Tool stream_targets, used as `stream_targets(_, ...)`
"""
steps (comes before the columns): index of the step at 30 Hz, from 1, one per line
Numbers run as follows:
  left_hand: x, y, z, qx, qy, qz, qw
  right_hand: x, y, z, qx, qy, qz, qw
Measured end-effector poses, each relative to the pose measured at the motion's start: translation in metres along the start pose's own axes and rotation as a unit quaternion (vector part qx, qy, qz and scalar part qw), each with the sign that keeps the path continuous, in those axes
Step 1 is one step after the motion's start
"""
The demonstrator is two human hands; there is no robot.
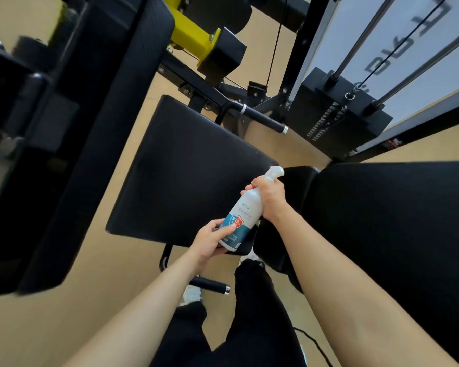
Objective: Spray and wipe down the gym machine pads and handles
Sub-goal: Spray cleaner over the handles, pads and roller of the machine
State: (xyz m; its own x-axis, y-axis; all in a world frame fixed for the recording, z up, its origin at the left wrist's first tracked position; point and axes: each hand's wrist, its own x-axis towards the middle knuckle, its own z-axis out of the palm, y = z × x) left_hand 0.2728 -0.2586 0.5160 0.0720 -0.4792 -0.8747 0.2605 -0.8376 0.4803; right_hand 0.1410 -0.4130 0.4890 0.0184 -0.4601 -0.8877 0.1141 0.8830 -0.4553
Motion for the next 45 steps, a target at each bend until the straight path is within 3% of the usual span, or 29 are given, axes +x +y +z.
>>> stream_targets(7,-0.067,-0.095,-0.064,0.002,-0.031,0.007,0.999,-0.083,0.114,0.009,-0.026,-0.03,-0.071,0.997)
stream_targets(12,-0.124,-0.172,-0.122,0.005,-0.053,0.016,0.998,-0.151,0.212,0.024,-0.01,-0.039,-0.079,0.996)
stream_targets(17,-0.161,-0.265,-0.183,0.03,-0.062,-0.03,0.997,-0.193,0.312,0.042,-0.027,-0.037,-0.058,0.997)
stream_targets(24,-0.17,-0.322,-0.277,0.093,0.114,-0.089,0.985,-0.199,0.397,0.05,-0.138,-0.015,-0.021,0.99)
stream_targets(30,-0.167,-0.354,-0.319,0.147,0.162,-0.115,0.969,-0.197,0.417,0.049,-0.164,-0.01,-0.014,0.986)
stream_targets(38,-0.177,-0.353,-0.281,0.144,0.111,-0.054,0.982,-0.198,0.414,0.04,-0.118,0.052,-0.039,0.991)
stream_targets(45,-0.182,-0.316,-0.22,0.161,-0.093,-0.01,0.983,-0.211,0.417,0.041,0.023,0.055,0.027,0.998)
